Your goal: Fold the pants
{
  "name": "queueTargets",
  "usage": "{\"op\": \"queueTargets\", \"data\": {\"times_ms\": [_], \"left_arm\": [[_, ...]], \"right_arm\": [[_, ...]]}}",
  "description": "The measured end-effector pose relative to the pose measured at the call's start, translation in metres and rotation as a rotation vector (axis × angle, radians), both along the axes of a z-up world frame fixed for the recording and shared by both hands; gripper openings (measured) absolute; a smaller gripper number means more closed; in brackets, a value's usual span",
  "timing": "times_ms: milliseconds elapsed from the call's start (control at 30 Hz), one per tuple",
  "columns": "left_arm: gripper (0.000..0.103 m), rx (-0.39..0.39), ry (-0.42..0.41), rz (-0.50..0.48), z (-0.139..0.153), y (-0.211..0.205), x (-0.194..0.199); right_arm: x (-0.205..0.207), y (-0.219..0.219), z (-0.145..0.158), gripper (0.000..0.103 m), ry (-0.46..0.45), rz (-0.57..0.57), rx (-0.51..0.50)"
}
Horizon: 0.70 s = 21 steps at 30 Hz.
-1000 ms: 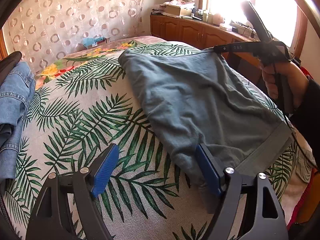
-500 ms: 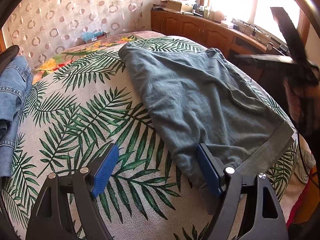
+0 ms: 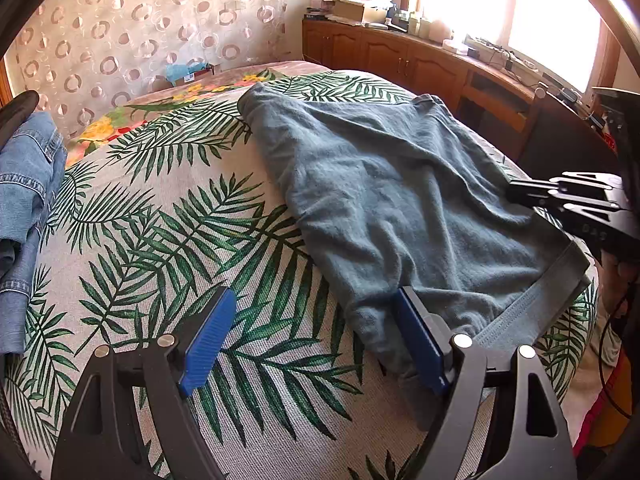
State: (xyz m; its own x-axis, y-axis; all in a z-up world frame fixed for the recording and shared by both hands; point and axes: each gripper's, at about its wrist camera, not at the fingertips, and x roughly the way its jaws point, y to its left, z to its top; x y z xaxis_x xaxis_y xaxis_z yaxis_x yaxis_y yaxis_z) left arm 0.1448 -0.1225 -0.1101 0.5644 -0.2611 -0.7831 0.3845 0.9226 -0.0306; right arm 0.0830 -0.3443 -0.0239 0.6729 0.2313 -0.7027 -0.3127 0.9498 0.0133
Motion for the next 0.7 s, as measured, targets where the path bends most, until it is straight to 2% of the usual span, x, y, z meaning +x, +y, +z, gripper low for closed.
{"op": "queueTargets", "data": {"times_ms": [133, 400, 500, 533, 567, 700], "left_arm": [[0.082, 0.001, 0.0, 0.0, 0.0, 0.0, 0.0], [0.082, 0.002, 0.0, 0.0, 0.0, -0.001, 0.0], [0.084, 0.002, 0.001, 0.003, -0.001, 0.001, 0.001], [0.084, 0.002, 0.001, 0.003, -0.001, 0.001, 0.002], [0.084, 0.003, 0.001, 0.004, -0.001, 0.001, 0.002], [0.084, 0.002, 0.001, 0.004, -0.001, 0.001, 0.002]], "right_arm": [[-0.012, -0.011, 0.008, 0.003, -0.03, -0.03, 0.001], [-0.014, -0.022, 0.006, 0.005, -0.02, -0.057, 0.042], [-0.004, -0.018, 0.009, 0.016, -0.038, -0.051, 0.049], [0.003, -0.017, 0.01, 0.026, -0.04, -0.056, 0.044], [0.01, -0.016, 0.011, 0.03, -0.044, -0.06, 0.042], [0.049, -0.016, 0.013, 0.03, -0.052, -0.065, 0.065]]}}
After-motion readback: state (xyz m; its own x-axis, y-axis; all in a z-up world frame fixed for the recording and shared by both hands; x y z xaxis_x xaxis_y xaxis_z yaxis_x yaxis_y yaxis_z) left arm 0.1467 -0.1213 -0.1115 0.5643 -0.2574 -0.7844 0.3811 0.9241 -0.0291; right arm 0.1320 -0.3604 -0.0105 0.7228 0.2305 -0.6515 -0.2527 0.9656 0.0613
